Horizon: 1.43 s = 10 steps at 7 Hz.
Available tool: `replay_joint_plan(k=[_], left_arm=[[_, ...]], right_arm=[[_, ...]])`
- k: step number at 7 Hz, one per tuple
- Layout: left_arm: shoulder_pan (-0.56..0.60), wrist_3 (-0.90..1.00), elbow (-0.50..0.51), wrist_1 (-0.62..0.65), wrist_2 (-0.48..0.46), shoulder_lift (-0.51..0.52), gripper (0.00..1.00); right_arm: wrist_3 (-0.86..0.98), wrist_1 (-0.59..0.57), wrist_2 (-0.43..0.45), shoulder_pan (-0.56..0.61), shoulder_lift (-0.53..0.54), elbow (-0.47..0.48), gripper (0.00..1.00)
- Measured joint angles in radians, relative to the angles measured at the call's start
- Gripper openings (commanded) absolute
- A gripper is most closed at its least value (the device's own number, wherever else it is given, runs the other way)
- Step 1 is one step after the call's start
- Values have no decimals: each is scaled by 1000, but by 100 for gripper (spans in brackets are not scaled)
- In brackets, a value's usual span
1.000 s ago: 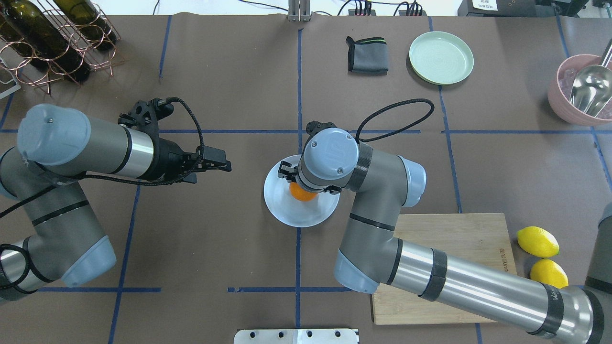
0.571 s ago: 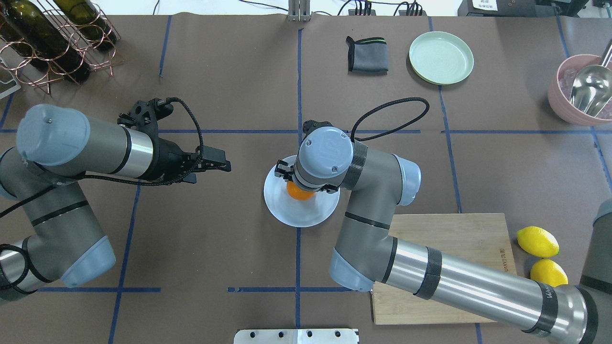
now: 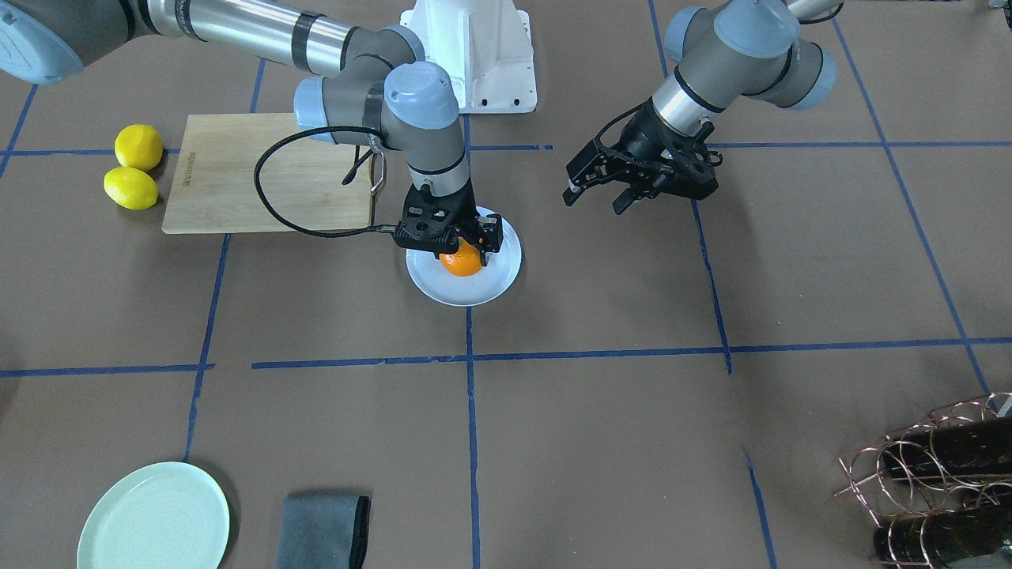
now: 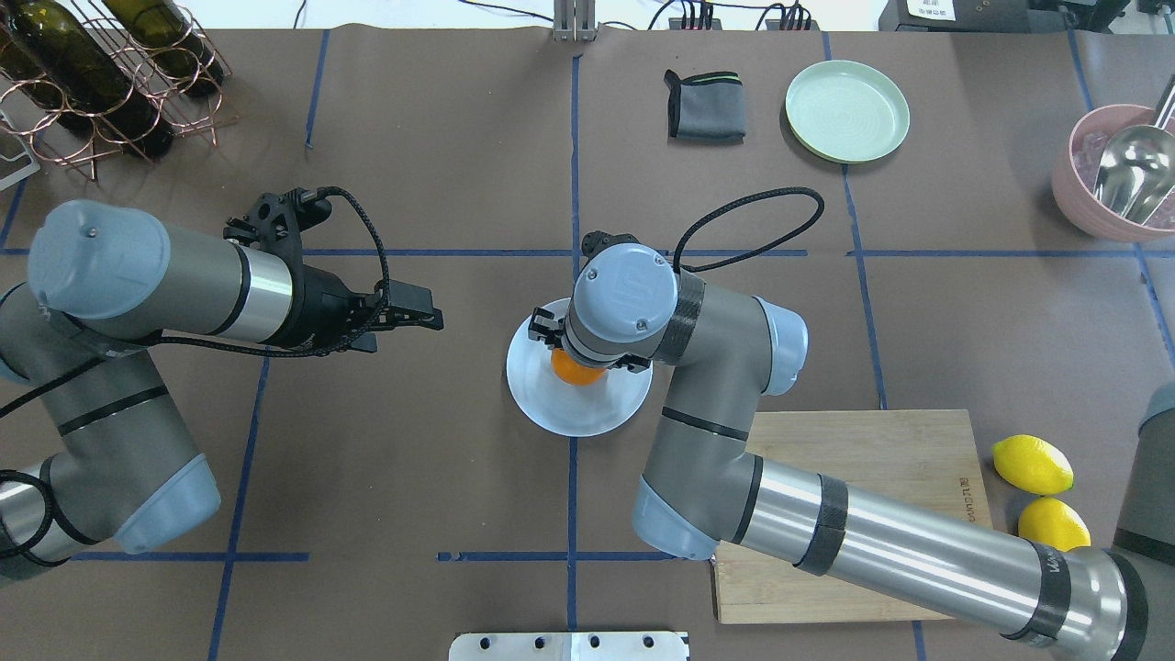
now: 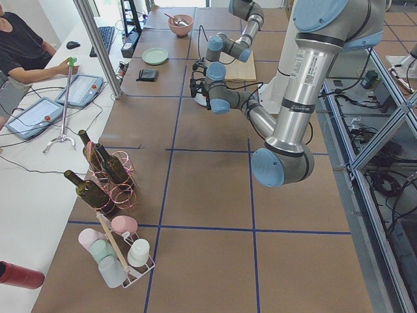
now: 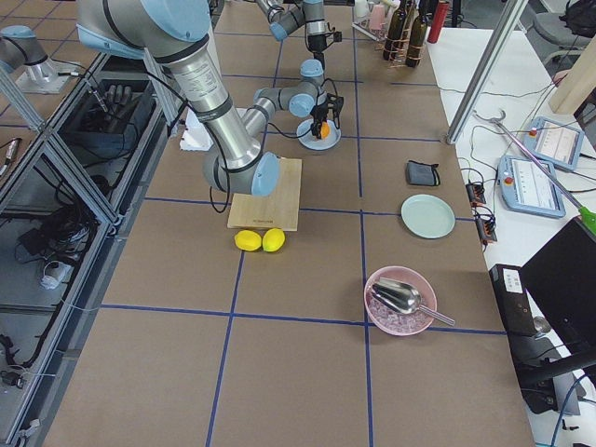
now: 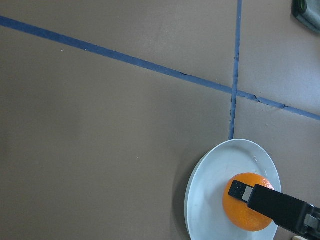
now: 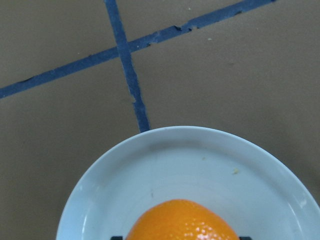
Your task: Pick orange to plate
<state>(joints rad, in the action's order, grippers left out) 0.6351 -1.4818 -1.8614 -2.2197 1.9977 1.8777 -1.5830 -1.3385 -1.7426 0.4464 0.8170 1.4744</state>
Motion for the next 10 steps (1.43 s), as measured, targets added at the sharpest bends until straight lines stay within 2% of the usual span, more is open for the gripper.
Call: replay_joint_plan(k=[1,2,6,7,9,10], left_arm=[[0,0,-1,0,0,0,100],[1,0,-2,0,0,0,100],[2,0,-2,0,1,0,100],[2,0,-2,0,1,0,100],[3,0,-4,0,5,0,100],[7,4,-6,1,6,-4,100]], right_arm=[[0,-1,0,0,0,0,81],[0,-2,0,0,1,0,100],[11,-4,-1,-1,2,10,100],[14,-7,-5,4,15,46,100],[15,-67,-42,48,84,223,100],[17,-107,-98,98,123,313,100]])
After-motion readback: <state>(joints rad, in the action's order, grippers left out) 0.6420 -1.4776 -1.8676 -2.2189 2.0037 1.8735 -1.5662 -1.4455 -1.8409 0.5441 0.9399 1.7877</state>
